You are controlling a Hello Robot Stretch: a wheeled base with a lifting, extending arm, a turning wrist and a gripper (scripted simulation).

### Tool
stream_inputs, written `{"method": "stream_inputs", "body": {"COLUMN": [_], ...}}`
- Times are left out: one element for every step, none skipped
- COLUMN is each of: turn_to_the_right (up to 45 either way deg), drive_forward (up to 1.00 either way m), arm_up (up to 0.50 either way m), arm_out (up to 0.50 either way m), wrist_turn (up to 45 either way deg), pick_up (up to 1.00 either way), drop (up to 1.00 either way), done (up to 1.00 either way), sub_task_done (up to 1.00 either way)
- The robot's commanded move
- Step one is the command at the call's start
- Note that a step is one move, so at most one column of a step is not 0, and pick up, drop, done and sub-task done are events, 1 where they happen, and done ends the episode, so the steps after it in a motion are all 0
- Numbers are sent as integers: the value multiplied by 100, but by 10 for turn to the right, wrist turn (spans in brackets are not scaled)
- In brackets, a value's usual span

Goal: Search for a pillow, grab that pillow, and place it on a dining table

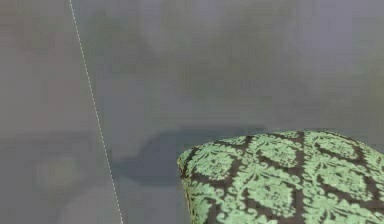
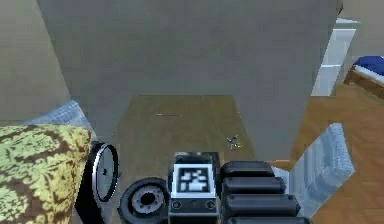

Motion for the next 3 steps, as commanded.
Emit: {"method": "stream_inputs", "body": {"turn_to_the_right": [450,450,450], "drive_forward": [0,0,0], "arm_up": [0,0,0], "arm_out": [0,0,0], "wrist_turn": [0,0,0], "pick_up": [0,0,0], "drop": [0,0,0], "done": [0,0,0], "sub_task_done": [0,0,0]}}
